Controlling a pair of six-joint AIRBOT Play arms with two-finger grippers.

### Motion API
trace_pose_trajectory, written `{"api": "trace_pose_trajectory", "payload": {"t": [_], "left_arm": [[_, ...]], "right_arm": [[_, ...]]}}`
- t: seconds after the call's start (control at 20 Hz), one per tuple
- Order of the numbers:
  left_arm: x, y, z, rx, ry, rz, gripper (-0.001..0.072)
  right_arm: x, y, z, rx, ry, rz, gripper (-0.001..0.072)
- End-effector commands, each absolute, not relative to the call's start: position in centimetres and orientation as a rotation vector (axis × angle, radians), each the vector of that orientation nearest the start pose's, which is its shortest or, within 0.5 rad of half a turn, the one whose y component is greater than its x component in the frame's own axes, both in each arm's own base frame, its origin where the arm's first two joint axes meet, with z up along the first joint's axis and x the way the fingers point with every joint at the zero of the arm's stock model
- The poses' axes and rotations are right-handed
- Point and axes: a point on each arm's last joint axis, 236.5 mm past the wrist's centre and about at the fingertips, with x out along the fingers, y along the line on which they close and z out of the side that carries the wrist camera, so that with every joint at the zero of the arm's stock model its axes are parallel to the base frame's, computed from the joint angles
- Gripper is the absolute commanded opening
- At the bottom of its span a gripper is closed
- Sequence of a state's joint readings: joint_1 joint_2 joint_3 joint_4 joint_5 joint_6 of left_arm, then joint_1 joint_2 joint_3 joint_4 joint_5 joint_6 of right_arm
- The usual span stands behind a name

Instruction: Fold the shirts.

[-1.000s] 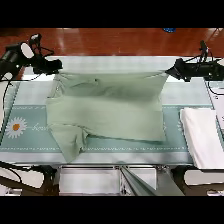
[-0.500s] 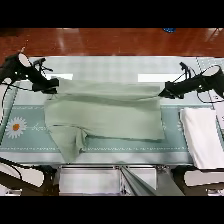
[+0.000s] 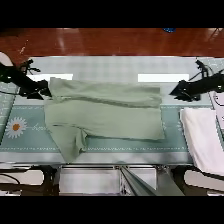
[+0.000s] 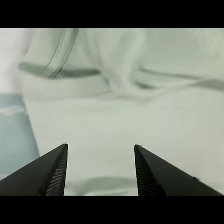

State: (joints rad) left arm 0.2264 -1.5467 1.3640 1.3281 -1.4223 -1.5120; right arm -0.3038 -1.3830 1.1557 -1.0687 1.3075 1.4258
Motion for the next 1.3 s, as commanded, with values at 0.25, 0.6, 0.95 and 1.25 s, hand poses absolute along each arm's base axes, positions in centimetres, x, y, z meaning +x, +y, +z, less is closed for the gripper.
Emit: {"api": "trace_pose_trajectory", "payload": {"t": [0.25,0.6,0.95,1.25], "left_arm": [[21.9,2.3,-7.2,-0.81,1.622,0.021,0.0506],[22.0,1.3,-9.4,-0.861,1.562,0.027,0.0506],[22.7,-1.0,-11.7,-0.816,1.616,-0.067,0.0503],[24.5,-3.3,-10.2,-0.762,1.558,-0.246,0.0019]], "right_arm": [[26.8,3.3,-4.0,0.737,1.217,0.074,0.0417],[24.4,6.0,-5.4,0.808,1.224,0.14,0.0411],[24.7,6.2,-5.1,0.848,1.214,0.136,0.0411],[21.6,-2.0,-6.0,0.773,1.324,-0.154,0.0411]]}}
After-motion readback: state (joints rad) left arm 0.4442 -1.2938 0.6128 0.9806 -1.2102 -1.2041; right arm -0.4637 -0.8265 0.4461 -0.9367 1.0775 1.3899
